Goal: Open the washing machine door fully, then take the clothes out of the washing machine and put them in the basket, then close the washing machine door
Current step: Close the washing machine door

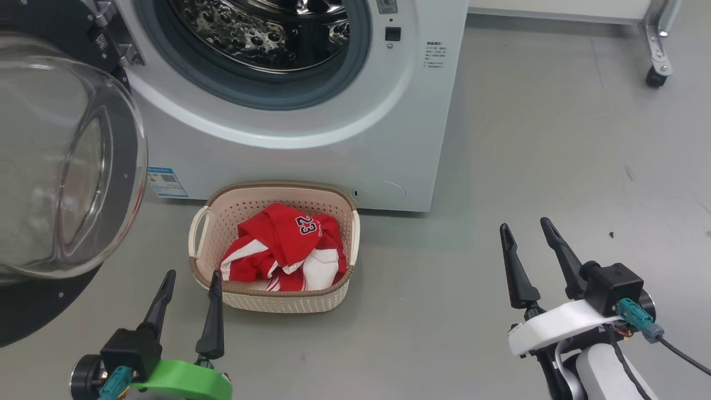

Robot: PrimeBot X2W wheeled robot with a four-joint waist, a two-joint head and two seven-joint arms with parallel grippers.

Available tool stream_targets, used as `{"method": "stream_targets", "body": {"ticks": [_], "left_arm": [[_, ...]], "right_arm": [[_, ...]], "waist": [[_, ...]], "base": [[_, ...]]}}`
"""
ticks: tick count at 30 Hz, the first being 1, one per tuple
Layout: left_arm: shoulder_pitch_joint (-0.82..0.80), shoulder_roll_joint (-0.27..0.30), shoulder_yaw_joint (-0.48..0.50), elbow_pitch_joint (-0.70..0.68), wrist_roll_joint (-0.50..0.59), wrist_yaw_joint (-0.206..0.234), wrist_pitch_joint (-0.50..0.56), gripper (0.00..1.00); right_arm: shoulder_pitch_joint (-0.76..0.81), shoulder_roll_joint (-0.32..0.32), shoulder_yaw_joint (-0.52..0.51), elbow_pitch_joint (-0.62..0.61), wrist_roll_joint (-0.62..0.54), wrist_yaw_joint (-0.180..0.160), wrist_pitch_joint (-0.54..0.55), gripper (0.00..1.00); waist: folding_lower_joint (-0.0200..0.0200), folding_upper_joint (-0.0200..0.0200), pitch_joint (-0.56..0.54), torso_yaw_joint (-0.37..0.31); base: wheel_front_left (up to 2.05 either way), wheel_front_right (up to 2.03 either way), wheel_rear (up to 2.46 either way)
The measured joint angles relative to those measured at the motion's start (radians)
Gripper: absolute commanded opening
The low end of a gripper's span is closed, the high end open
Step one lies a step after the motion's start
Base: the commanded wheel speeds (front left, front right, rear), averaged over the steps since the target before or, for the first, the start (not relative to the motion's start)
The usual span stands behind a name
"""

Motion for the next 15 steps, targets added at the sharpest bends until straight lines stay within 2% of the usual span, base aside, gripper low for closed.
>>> {"method": "stream_targets", "body": {"ticks": [15], "left_arm": [[0.000,0.000,-0.002,0.002,0.000,0.019,0.000,1.00]], "right_arm": [[0.003,-0.006,0.054,-0.010,0.011,0.000,0.000,1.00]], "waist": [[0.0000,0.0000,-0.002,0.174]], "base": [[0.00,0.00,0.00]]}}
